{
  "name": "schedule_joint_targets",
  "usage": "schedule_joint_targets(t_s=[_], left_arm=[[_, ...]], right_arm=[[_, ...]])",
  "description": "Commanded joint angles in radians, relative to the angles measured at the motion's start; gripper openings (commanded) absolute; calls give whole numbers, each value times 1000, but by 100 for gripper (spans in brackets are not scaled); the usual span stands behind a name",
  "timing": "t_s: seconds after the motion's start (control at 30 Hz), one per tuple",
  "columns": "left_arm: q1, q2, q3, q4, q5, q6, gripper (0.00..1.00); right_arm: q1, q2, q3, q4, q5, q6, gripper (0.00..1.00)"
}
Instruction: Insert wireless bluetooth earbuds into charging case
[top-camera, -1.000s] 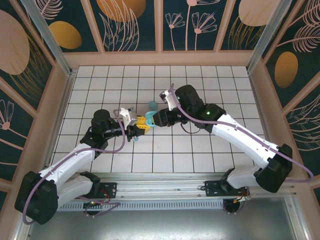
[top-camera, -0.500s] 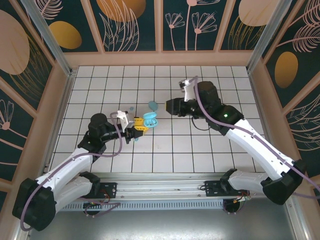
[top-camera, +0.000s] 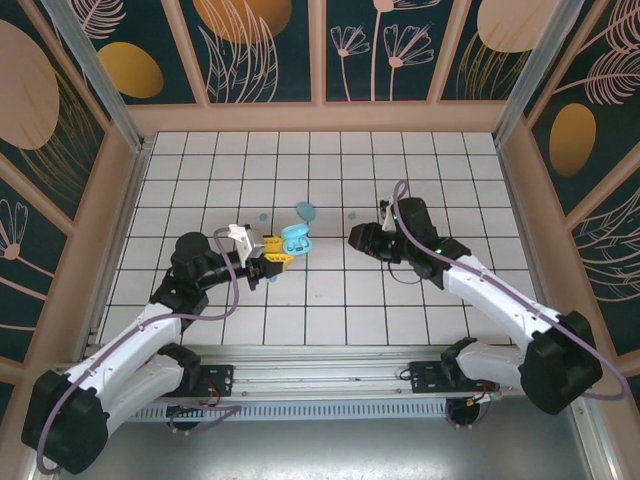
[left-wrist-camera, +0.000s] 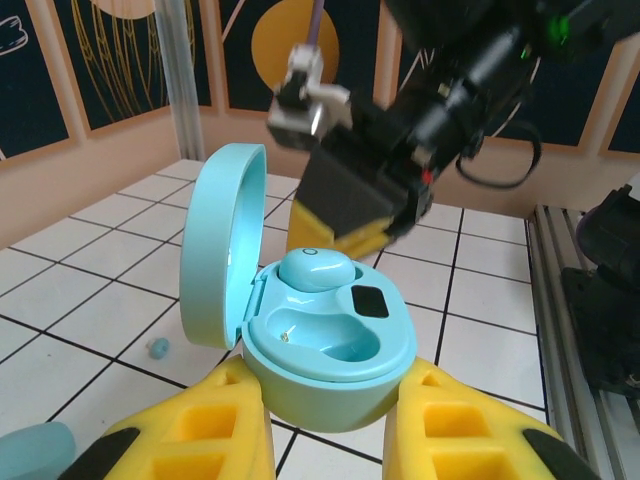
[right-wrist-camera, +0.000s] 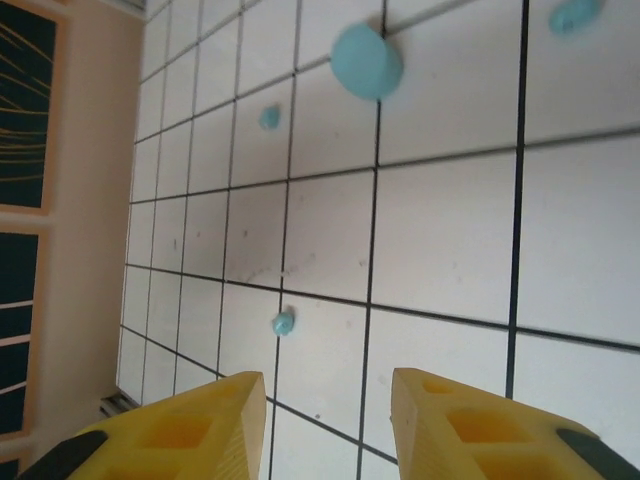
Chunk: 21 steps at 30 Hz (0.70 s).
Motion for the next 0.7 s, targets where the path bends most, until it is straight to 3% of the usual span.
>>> schedule_joint_targets(t_s=[0.0,0.4,0.67], left_arm=[[-4,-37,7,-15,-6,-30,11],[-4,-133,0,-86,-47,-58,11],[-4,-193,1,-140,-69,-59,11]], right_arm=[[-1,76,-61,215,-92,114,38],[112,483,119,371,-174,194,29],[238,706,346,278,-201,131,29]])
